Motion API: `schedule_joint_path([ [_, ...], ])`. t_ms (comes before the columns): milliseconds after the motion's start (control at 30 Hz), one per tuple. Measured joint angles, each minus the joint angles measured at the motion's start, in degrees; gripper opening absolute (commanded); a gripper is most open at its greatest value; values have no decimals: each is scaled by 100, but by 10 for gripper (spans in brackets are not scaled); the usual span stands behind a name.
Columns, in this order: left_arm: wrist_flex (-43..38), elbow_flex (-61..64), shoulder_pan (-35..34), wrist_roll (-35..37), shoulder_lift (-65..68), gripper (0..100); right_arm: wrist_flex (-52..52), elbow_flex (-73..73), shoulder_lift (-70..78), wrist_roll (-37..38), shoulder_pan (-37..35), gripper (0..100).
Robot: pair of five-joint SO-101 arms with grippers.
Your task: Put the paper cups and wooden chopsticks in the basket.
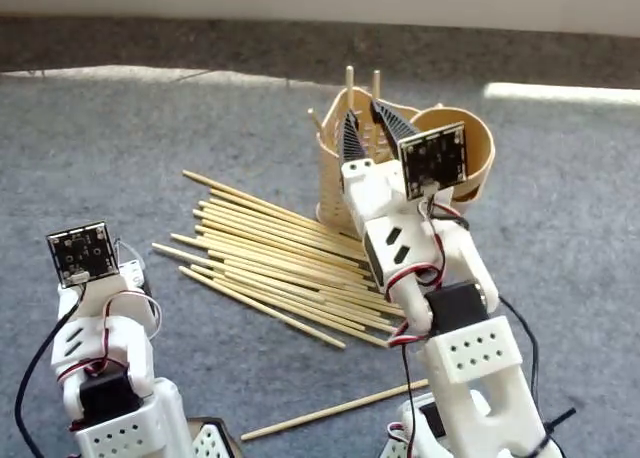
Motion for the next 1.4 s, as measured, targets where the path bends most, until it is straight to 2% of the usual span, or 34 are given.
schedule_joint_path([
  [300,0,0,0,0,0,98,1310,-35,-976,0,-105,104],
  [433,0,0,0,0,0,98,2295,-35,-1222,44,-633,104],
  [600,0,0,0,0,0,98,3525,-35,-1275,695,-1503,104],
  [767,0,0,0,0,0,98,4510,88,-1275,800,-2347,104],
  [1100,0,0,0,0,0,98,5152,888,-1275,800,-4070,104],
  [1400,0,0,0,0,0,98,5169,1415,-1292,800,-5064,109],
])
